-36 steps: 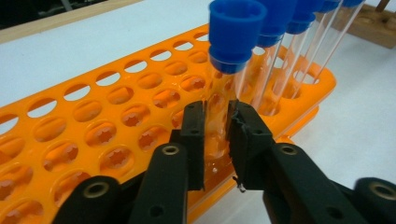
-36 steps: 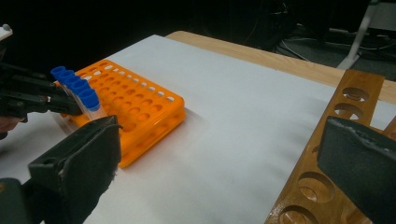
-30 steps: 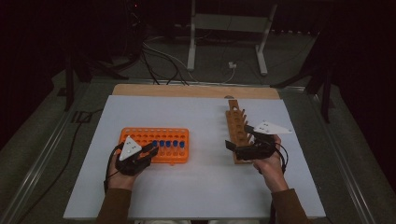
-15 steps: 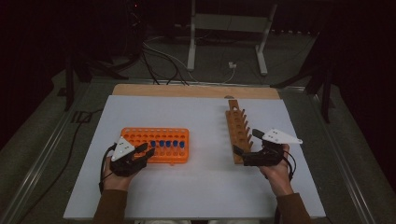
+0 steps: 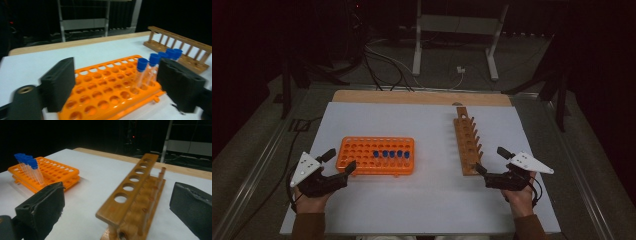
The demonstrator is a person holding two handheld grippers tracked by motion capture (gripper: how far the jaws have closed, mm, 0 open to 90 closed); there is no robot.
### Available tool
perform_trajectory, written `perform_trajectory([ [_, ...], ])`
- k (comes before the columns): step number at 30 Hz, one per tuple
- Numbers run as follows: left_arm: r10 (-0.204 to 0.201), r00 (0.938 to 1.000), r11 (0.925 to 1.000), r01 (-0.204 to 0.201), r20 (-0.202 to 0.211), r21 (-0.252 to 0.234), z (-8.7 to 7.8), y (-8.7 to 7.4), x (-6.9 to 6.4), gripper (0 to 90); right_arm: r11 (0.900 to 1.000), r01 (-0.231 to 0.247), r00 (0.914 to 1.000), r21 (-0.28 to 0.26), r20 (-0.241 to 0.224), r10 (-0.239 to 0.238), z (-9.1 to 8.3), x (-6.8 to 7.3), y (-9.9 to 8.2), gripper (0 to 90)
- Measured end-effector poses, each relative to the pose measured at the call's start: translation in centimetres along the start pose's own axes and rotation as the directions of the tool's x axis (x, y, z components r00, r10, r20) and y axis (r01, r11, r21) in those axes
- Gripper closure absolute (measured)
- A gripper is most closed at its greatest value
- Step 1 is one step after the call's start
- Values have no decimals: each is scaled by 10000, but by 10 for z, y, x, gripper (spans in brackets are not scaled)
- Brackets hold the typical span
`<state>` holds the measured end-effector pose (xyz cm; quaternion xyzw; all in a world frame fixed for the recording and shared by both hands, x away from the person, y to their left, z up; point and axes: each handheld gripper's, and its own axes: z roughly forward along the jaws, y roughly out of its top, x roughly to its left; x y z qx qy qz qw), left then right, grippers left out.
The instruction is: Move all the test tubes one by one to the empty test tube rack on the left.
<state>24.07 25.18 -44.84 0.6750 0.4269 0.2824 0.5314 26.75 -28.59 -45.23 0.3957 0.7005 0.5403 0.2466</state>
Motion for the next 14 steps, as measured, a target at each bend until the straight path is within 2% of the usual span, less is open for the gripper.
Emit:
perform_trajectory([
  [3,38,9996,10000,-38,-285,-13,-5,0,3,10,10000,-95,9999,7,128,95,-5,-3,-6,0],
  [7,154,9992,9998,-160,-374,-146,-13,2,6,5,9999,-121,9994,-16,329,121,-10,-5,-10,0],
  [14,-89,9983,9996,73,-579,-278,-20,0,14,5,9994,-276,9986,185,463,267,-9,-10,-17,0],
])
